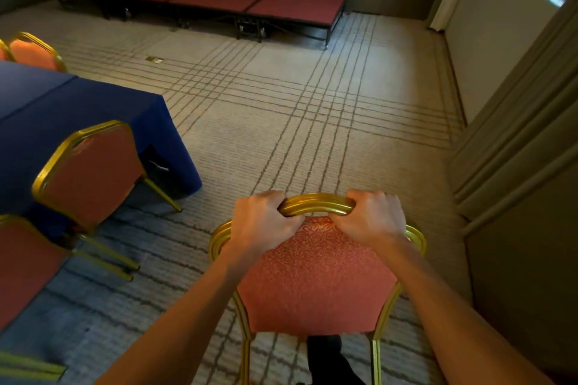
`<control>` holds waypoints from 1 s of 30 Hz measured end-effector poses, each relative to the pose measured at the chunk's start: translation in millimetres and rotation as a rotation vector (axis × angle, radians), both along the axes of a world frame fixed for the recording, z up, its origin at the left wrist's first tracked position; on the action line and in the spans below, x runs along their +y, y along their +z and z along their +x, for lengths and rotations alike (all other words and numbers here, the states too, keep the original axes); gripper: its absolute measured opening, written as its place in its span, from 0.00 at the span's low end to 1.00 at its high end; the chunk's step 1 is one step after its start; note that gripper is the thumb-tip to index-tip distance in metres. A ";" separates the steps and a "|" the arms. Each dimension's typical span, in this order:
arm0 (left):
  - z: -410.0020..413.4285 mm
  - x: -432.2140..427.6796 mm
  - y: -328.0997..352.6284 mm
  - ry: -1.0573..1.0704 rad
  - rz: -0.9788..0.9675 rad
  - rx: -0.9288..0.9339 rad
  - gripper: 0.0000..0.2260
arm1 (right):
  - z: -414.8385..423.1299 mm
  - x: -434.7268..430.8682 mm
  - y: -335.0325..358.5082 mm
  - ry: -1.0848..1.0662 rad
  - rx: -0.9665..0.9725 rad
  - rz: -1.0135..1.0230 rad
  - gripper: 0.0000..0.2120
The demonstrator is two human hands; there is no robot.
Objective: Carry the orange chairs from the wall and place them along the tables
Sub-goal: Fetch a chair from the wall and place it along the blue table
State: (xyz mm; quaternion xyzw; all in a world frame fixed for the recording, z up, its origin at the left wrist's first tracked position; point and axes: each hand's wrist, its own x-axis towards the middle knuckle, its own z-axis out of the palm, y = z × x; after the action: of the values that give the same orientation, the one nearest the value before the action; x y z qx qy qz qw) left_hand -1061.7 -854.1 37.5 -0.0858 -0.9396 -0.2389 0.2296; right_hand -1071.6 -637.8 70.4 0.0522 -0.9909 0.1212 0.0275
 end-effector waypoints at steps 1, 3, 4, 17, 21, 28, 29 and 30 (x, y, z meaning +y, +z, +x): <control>-30.6 0.8 -2.9 0.015 -0.007 -0.006 0.18 | -33.5 1.3 -4.1 0.011 0.003 0.010 0.19; -74.7 2.7 -5.5 0.034 -0.023 -0.032 0.19 | -82.1 4.0 -11.9 0.024 0.010 0.003 0.19; -101.6 4.1 -8.4 0.056 -0.028 -0.050 0.18 | -112.1 5.2 -17.5 0.031 0.018 0.002 0.19; -377.7 -19.9 -8.5 0.255 -0.013 -0.112 0.14 | -439.1 -26.5 -15.5 0.291 -0.028 0.037 0.20; -466.2 -44.2 -21.5 0.284 0.015 -0.117 0.14 | -535.2 -53.0 -24.4 0.329 -0.010 0.055 0.20; -634.1 -118.0 -41.3 0.297 0.065 -0.108 0.15 | -712.3 -128.9 -42.3 0.352 -0.022 0.007 0.21; -658.8 -129.3 -37.7 0.293 0.056 -0.105 0.15 | -738.2 -139.6 -40.1 0.353 -0.016 -0.003 0.22; -674.2 -134.7 -34.9 0.289 0.055 -0.114 0.15 | -753.1 -143.3 -38.0 0.356 -0.014 -0.010 0.22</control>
State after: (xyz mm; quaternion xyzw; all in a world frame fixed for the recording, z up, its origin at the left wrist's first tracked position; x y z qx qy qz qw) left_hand -1735.9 -988.8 2.5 0.0702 -0.9468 -0.2335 0.2103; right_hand -1824.6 -781.1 32.3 0.2261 -0.9655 0.1295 -0.0009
